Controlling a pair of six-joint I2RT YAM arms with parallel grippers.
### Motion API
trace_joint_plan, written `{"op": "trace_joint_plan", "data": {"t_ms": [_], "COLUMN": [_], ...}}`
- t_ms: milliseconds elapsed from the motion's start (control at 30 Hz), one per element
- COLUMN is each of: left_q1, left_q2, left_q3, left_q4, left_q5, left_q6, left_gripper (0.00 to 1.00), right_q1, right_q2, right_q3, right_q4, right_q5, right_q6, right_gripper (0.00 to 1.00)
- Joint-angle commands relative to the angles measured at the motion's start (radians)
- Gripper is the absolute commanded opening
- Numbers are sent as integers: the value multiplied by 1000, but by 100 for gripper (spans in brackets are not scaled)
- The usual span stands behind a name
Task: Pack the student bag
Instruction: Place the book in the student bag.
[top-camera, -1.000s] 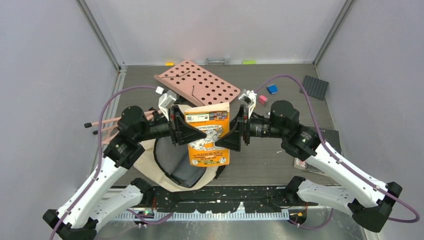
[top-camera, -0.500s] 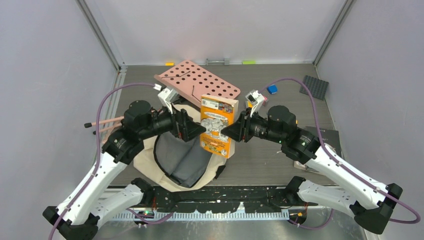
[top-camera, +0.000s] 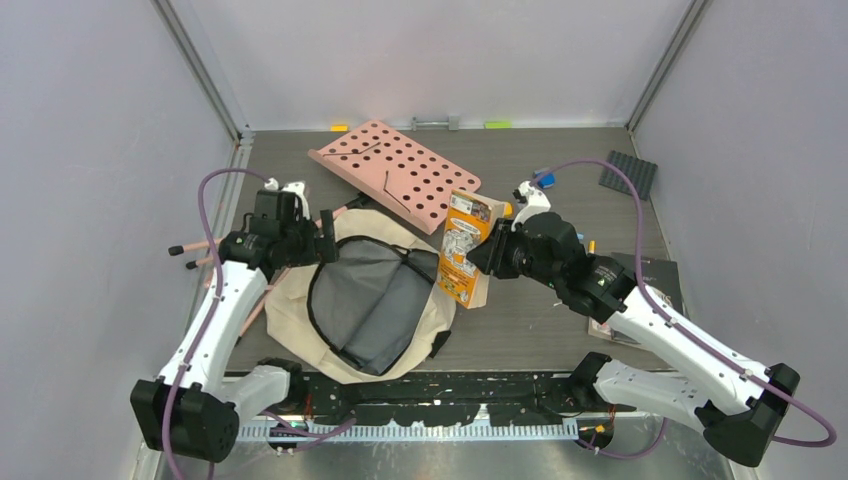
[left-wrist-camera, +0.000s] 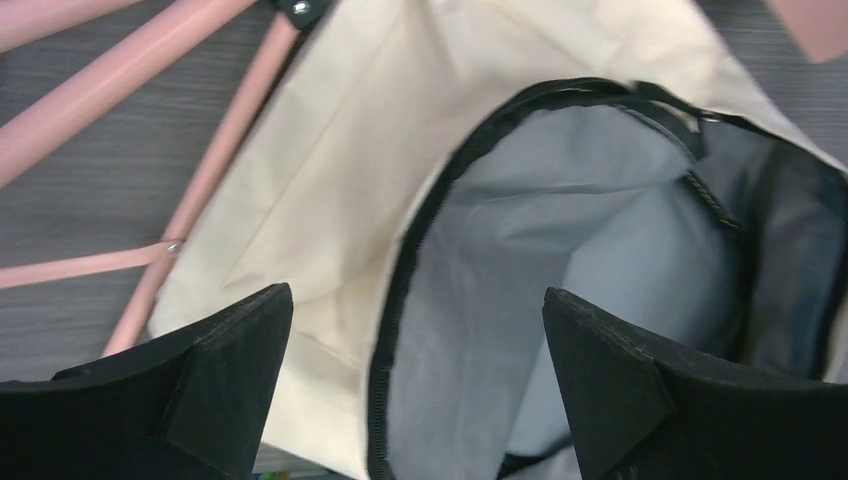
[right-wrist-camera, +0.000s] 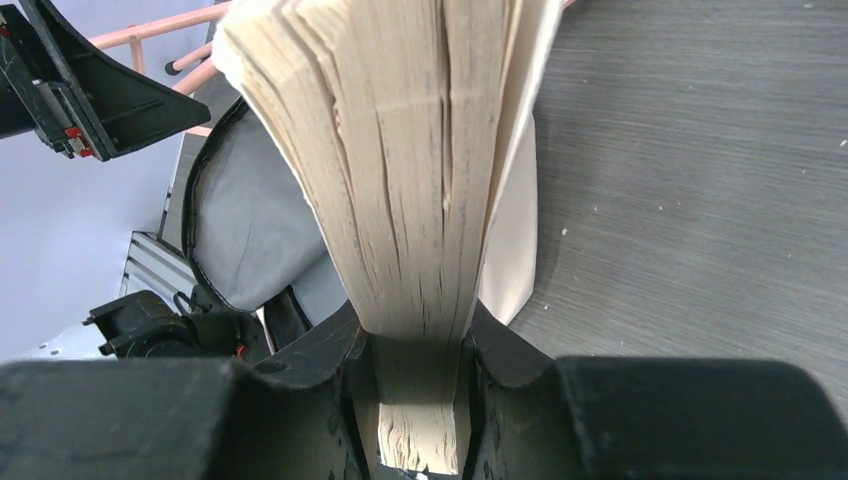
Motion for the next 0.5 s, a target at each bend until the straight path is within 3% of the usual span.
{"op": "trace_joint_plan", "data": {"t_ms": [0, 367, 467], "left_q1": [45, 113, 114], "left_q2": [11, 89, 108], "left_q3": [-12, -79, -84], "left_q4": [-45, -35, -18], "left_q5": [-137, 20, 88], "left_q6": [44, 21, 13], "left_gripper": [100, 99, 90], "right_q1": [2, 5, 20], "right_q2": [-16, 22, 58], "right_q3": [15, -9, -2], "right_q4": [62, 126, 171], "right_q5": [10, -75, -113], "right_q6": [57, 167, 221], "right_gripper": [1, 1, 1]}}
